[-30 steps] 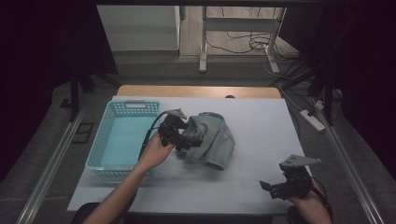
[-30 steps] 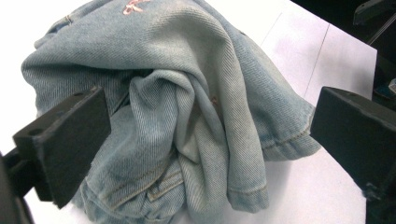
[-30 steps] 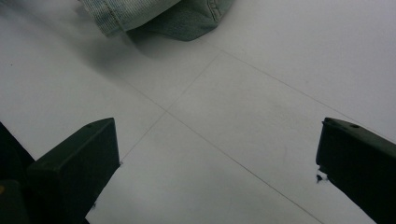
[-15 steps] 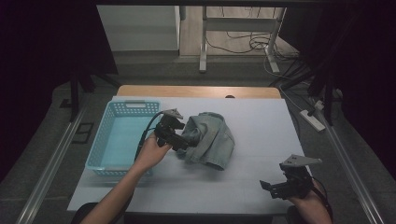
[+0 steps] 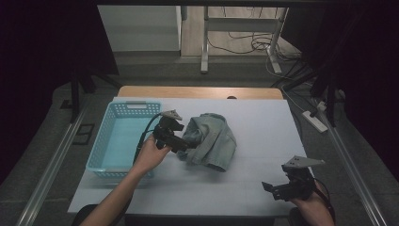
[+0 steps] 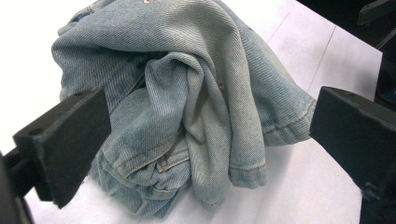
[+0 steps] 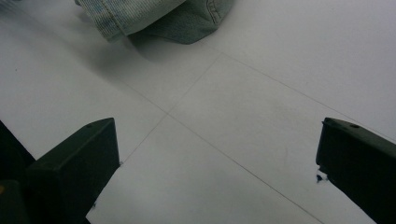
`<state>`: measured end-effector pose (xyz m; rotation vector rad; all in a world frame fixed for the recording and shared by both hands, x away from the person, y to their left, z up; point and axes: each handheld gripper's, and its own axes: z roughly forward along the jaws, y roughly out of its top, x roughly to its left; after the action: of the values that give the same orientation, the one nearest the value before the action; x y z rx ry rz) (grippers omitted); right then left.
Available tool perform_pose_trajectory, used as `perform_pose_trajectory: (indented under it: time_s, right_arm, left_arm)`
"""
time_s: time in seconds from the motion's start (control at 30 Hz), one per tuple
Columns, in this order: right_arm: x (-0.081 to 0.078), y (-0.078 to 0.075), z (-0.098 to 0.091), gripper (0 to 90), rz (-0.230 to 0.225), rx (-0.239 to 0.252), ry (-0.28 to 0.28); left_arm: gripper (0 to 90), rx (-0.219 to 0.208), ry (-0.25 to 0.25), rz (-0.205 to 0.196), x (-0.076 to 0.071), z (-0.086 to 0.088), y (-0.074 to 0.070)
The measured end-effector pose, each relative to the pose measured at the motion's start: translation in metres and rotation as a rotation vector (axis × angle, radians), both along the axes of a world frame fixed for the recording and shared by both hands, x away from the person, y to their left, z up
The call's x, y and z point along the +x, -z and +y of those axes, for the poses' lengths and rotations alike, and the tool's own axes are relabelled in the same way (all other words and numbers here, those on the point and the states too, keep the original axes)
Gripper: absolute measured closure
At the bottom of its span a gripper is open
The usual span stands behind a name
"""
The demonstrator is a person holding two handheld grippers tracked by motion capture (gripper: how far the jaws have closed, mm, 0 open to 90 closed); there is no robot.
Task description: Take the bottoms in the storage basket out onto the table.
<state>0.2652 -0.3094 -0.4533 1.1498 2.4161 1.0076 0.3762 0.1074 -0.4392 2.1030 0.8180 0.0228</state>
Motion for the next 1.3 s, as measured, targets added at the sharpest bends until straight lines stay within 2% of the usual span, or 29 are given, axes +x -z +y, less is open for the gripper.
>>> perform_pose_trajectory:
  time_s: [0.93, 1.3]
  right_arm:
    - [0.0, 0.0, -0.001, 0.0, 0.001, 0.016, 0.009]
    - [0.0, 0.0, -0.002, 0.0, 0.002, 0.015, 0.008]
  left_arm:
    - [0.0, -0.016, 0.002, 0.011, -0.008, 0.014, 0.001]
    - [0.0, -0.028, -0.015, 0.02, -0.012, 0.021, 0.002]
